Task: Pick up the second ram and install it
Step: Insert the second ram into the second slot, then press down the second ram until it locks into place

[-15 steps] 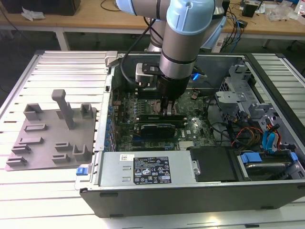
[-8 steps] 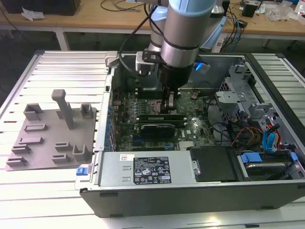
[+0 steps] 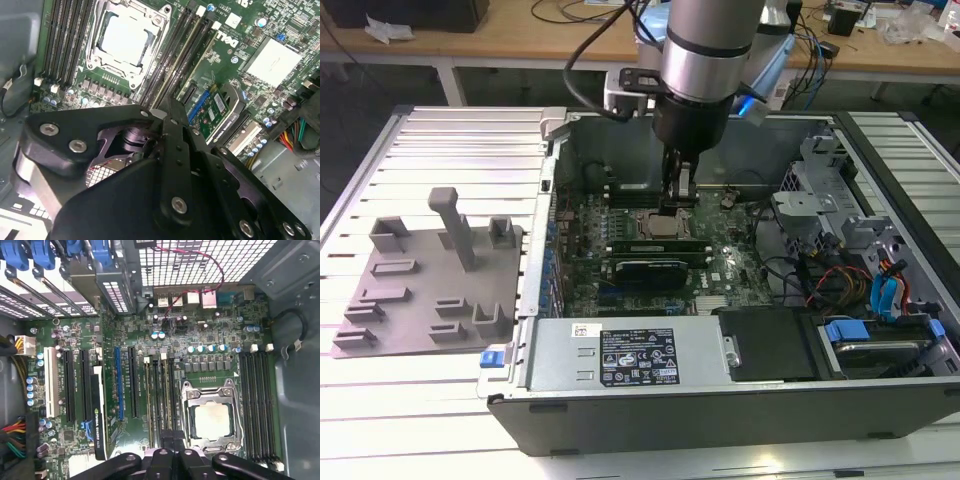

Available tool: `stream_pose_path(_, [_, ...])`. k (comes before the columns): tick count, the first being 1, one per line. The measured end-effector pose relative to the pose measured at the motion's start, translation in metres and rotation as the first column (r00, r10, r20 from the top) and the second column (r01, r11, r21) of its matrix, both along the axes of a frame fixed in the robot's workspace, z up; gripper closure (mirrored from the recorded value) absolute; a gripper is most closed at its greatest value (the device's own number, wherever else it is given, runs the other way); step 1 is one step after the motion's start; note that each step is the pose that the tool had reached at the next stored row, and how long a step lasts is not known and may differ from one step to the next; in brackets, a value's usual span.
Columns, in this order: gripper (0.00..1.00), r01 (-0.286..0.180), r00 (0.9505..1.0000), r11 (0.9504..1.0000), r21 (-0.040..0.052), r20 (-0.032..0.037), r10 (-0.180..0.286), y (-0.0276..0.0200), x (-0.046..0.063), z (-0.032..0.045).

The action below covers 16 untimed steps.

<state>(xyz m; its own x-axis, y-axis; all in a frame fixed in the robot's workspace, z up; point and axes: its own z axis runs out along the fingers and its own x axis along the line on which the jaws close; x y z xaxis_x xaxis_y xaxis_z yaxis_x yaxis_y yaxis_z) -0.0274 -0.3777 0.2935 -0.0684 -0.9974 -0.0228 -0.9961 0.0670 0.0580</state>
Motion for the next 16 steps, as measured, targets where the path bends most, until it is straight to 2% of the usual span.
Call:
stream_pose_path(6, [0.92, 0.0, 1.0, 1.0, -0.0003, -0.0001, 0.0, 0.0, 0.002, 0.0006])
stream_pose_path(7, [0.92, 0.0, 1.0, 1.0, -0.0002, -0.0011, 0.0, 0.0, 0.01, 0.0002])
stream_pose_path(8, [0.92, 0.0, 1.0, 1.0, -0.0002, -0.0044, 0.0, 0.0, 0.023, -0.0011])
stream_pose_path(9, [0.92, 0.0, 1.0, 1.0, -0.0004, -0.0064, 0.0, 0.0, 0.037, -0.005])
stream_pose_path(10, [0.92, 0.0, 1.0, 1.0, -0.0003, -0.0068, 0.0, 0.0, 0.043, -0.0075])
stream_pose_path(13, [0.92, 0.0, 1.0, 1.0, -0.0004, -0.0069, 0.0, -0.0003, 0.054, -0.0164])
stream_pose_path(16, [0.92, 0.0, 1.0, 1.0, -0.0003, -0.0069, 0.0, -0.0004, 0.059, -0.0309])
